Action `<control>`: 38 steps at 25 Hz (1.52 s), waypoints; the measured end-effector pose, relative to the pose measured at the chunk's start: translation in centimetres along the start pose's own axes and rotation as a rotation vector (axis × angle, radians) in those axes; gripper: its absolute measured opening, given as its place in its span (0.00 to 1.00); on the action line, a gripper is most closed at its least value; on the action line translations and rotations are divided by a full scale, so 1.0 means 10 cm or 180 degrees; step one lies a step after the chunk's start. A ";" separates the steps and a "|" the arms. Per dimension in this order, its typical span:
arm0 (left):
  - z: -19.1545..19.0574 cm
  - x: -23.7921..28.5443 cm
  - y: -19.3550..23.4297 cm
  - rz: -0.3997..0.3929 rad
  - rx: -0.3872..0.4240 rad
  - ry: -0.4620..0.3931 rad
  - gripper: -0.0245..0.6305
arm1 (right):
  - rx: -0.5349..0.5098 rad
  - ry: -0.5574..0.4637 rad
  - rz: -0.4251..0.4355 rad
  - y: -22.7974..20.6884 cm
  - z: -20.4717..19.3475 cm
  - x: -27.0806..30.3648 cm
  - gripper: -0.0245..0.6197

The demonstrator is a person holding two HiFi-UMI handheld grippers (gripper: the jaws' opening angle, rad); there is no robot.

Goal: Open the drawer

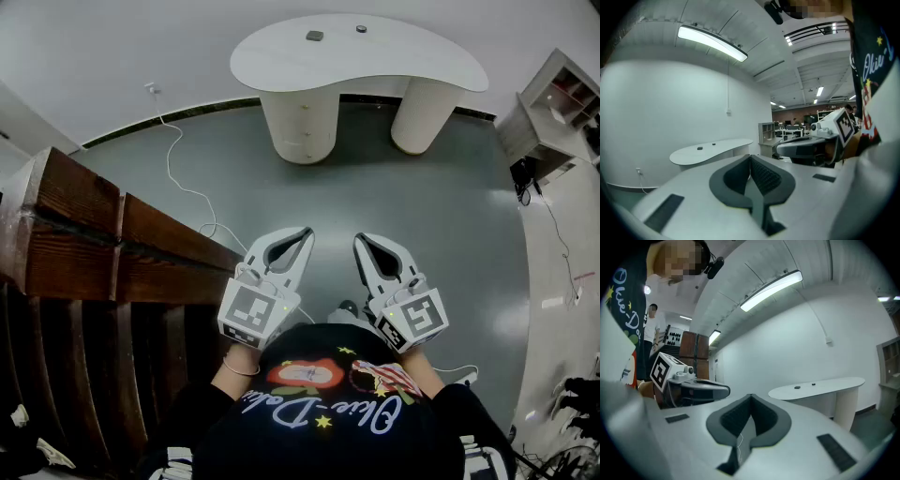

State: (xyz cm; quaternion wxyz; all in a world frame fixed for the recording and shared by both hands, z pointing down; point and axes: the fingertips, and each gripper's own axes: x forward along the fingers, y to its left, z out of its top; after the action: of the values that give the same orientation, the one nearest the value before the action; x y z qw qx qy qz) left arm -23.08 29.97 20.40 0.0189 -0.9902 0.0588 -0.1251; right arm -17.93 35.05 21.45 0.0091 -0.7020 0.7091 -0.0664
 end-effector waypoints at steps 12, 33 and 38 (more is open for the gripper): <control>-0.01 0.05 0.07 0.0061 0.0015 0.0011 0.05 | 0.0106 -0.0048 0.0040 -0.07 -0.01 0.08 0.03; 0.16 0.60 -0.18 0.0140 -0.0029 -0.0056 0.05 | 0.0297 -0.0201 0.0219 -0.71 0.04 -0.13 0.03; 0.14 0.63 -0.27 0.0229 -0.0034 -0.0020 0.05 | 0.0375 -0.0162 0.0253 -0.84 -0.05 -0.23 0.03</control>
State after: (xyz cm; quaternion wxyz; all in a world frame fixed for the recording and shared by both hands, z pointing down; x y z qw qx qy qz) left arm -16.33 31.87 20.76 0.0183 -0.9879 0.0950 -0.1209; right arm -9.61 37.33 22.68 0.0710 -0.6730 0.7307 -0.0898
